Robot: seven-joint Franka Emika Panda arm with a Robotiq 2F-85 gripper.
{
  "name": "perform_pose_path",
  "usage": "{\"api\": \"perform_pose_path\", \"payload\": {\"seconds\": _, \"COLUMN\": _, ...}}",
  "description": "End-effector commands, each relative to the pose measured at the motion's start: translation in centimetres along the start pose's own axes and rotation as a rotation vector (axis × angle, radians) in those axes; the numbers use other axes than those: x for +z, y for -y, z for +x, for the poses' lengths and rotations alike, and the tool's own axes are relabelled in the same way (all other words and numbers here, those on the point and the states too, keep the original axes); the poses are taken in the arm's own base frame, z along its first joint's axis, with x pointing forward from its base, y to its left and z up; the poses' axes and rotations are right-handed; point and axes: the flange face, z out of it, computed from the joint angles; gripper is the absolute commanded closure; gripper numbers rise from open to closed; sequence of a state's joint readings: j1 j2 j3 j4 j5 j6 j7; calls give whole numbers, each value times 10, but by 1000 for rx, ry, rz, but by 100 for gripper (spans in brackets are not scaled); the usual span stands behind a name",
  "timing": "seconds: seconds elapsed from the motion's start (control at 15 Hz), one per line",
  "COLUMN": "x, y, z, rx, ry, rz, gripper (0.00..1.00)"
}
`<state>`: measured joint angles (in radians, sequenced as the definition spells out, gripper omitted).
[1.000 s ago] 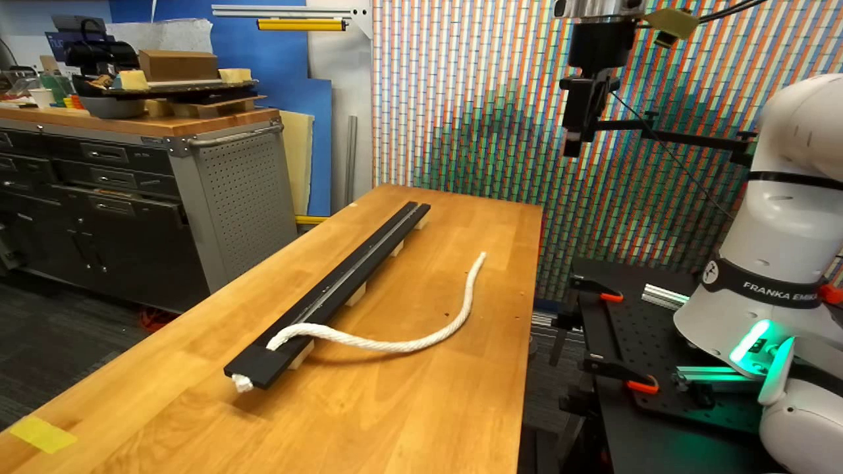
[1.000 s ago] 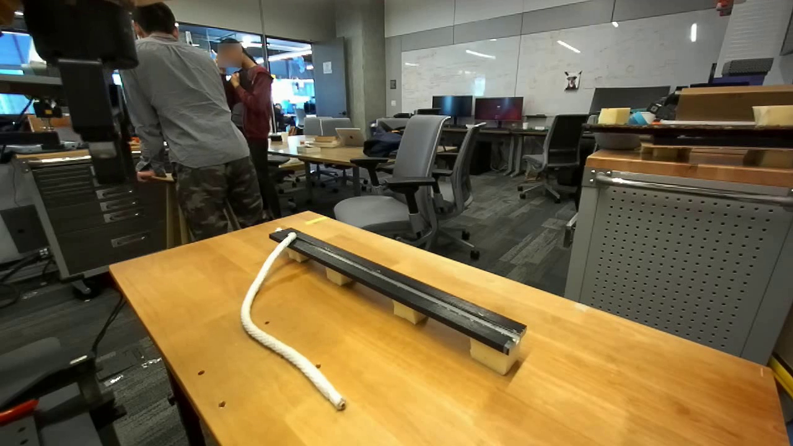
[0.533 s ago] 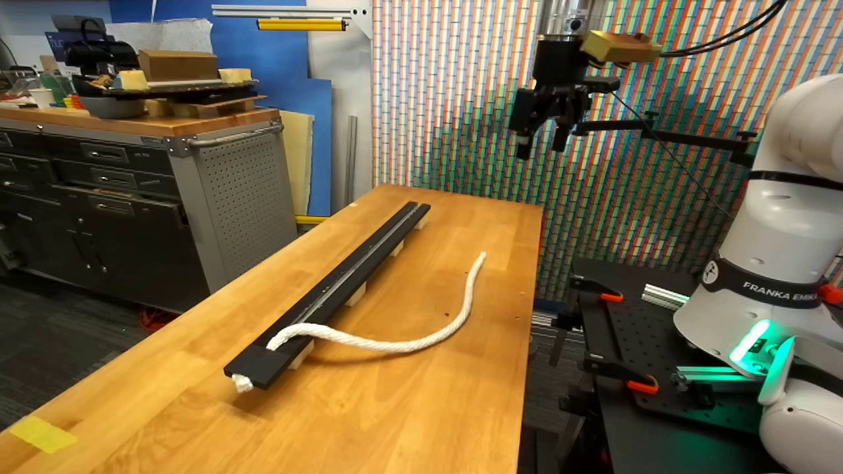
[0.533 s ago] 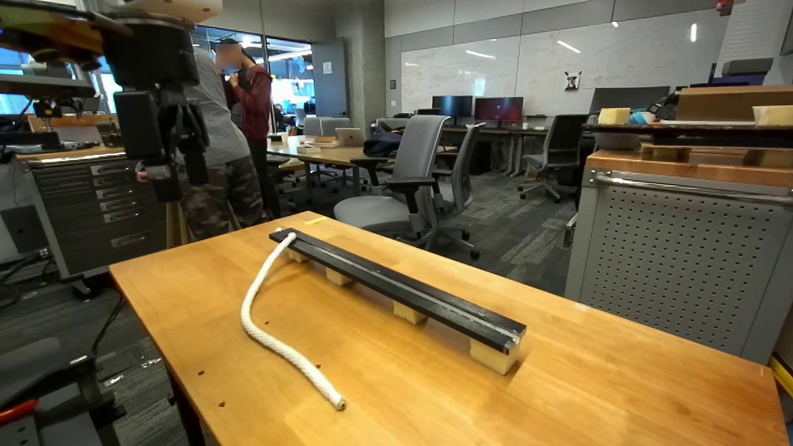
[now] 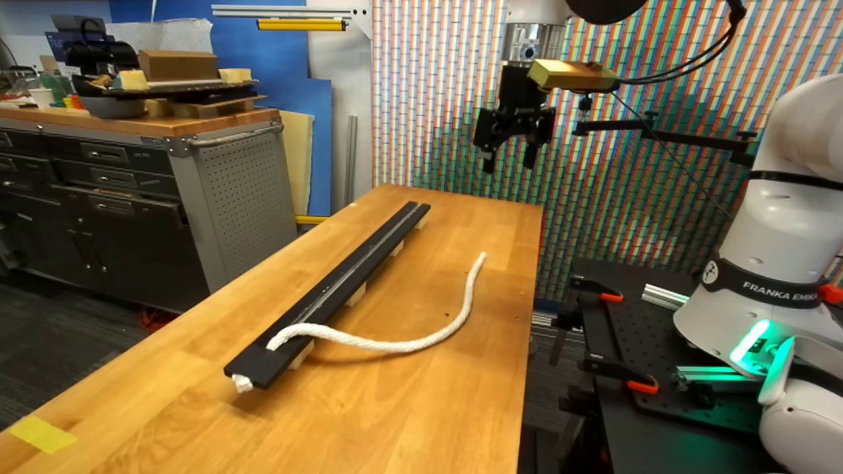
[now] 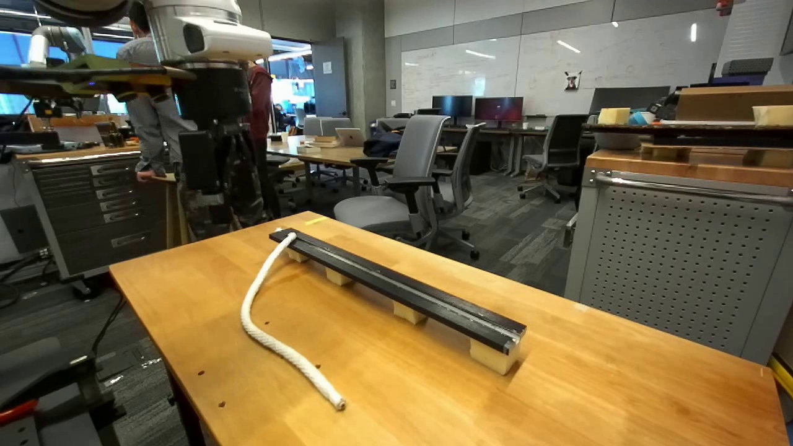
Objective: Put the rope in the groove on the black object
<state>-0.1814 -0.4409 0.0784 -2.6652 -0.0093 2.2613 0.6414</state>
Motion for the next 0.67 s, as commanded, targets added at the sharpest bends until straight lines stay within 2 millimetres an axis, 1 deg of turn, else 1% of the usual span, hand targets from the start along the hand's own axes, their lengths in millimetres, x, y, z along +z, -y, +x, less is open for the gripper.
{"api": "perform_pose_path", "payload": {"seconds": 0.0, "x": 0, "y": 4, "z": 2, "rx": -5, "ry": 2, "rz": -1, "gripper": 0}}
{"api": "perform_pose_path", "payload": {"seconds": 0.13, "x": -2, "y": 8, "z": 3, "rx": -12, "ry": 0, "rz": 2, "gripper": 0}}
{"api": "perform_pose_path", "payload": {"seconds": 0.33, "x": -3, "y": 9, "z": 6, "rx": 6, "ry": 3, "rz": 20, "gripper": 0}}
{"api": "perform_pose_path", "payload": {"seconds": 0.47, "x": 12, "y": 4, "z": 16, "rx": 29, "ry": 37, "rz": 21, "gripper": 0}}
{"api": "perform_pose_path", "payload": {"seconds": 0.6, "x": 31, "y": -4, "z": 27, "rx": 88, "ry": 80, "rz": 26, "gripper": 0}}
